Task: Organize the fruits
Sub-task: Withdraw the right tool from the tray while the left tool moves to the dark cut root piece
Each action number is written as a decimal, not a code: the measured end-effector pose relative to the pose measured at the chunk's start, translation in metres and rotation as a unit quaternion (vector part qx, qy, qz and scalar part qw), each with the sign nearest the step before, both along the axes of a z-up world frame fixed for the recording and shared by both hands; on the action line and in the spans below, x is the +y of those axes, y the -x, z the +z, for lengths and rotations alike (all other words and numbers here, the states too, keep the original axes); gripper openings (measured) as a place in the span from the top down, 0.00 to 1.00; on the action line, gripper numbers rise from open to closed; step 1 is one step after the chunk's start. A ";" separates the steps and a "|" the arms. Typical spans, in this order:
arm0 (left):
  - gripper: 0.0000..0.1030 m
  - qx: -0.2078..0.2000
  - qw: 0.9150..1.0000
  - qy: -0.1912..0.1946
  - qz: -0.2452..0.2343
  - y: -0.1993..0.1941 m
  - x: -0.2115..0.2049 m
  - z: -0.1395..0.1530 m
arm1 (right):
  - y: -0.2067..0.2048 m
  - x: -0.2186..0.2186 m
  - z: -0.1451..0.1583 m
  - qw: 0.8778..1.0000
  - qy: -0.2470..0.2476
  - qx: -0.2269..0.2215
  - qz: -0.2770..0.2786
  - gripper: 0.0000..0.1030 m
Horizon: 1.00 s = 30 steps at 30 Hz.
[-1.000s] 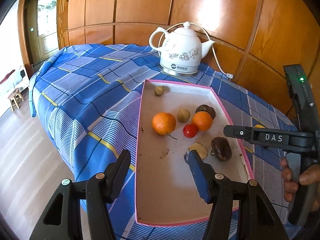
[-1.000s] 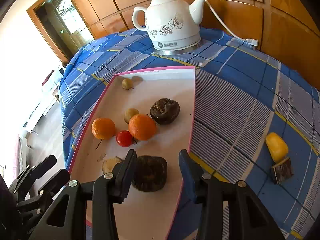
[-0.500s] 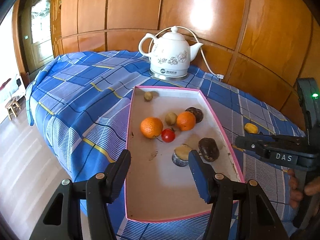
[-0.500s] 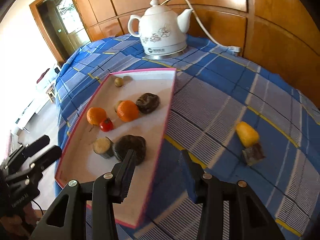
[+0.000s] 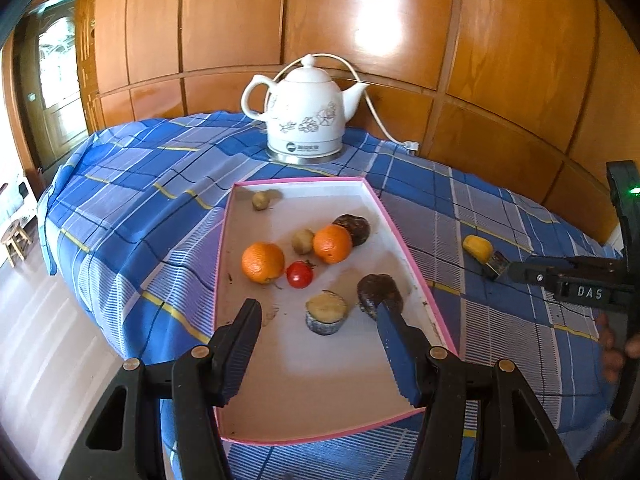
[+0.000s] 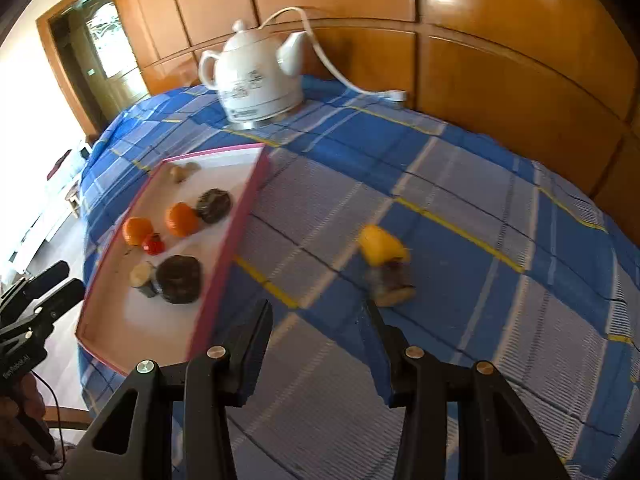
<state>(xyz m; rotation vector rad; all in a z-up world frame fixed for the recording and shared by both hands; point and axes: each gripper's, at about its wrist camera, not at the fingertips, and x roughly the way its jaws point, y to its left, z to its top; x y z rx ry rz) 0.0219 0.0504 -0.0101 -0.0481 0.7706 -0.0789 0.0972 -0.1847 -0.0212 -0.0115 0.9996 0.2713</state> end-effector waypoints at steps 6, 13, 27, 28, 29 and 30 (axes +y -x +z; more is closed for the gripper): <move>0.41 0.001 1.000 -0.009 -0.026 -0.004 -0.018 0.003 | 0.000 -0.042 0.005 0.999 0.024 -0.003 -0.032 0.56; 0.41 0.009 0.996 -0.007 -0.085 -0.015 -0.052 0.011 | -0.003 -0.106 0.001 0.994 0.050 -0.002 -0.094 0.56; 0.47 0.084 0.981 0.034 -0.172 -0.066 -0.149 -0.006 | -0.004 -0.172 -0.013 0.982 -0.027 0.022 -0.186 0.56; 0.44 0.093 0.980 0.040 -0.173 -0.072 -0.156 -0.010 | -0.004 -0.169 -0.012 0.983 -0.026 0.021 -0.180 0.56; 0.44 0.102 0.979 0.045 -0.171 -0.079 -0.163 -0.014 | -0.004 -0.167 -0.012 0.984 -0.026 0.020 -0.178 0.56; 0.44 0.110 0.978 0.048 -0.169 -0.084 -0.168 -0.018 | -0.003 -0.165 -0.010 0.984 -0.029 0.017 -0.175 0.56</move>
